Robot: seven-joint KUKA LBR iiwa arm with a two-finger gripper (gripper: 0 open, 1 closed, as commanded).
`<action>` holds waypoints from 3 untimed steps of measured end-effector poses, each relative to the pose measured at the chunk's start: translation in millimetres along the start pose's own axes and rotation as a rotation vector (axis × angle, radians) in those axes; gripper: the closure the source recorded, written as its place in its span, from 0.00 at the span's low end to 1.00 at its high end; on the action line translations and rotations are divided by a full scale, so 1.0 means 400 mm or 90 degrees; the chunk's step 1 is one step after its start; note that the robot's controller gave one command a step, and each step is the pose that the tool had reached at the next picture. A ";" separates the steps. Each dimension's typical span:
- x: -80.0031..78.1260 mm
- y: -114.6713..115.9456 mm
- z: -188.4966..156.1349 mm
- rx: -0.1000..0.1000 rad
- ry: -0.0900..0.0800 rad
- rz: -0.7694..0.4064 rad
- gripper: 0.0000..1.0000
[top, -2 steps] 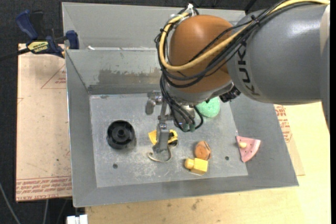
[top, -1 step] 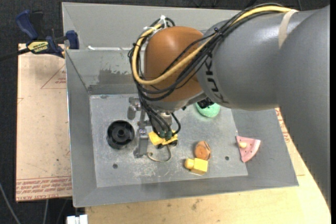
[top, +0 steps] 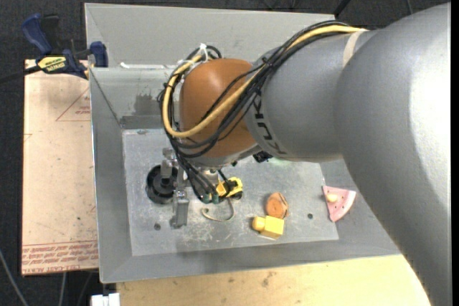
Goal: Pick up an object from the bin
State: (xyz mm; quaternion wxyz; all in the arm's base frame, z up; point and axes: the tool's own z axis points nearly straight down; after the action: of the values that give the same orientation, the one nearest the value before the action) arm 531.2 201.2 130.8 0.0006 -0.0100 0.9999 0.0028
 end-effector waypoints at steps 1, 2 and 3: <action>0.104 -0.118 0.066 0.003 0.001 0.023 1.00; 0.104 -0.118 0.066 0.003 0.001 0.023 0.00; 0.104 -0.118 0.066 0.003 0.001 0.023 0.00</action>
Offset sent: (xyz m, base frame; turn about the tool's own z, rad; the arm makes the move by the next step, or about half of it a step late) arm 0.0000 0.0000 0.0000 0.0000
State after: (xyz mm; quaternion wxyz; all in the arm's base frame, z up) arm 490.8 153.3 104.2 -0.0004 0.0080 1.0000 0.0006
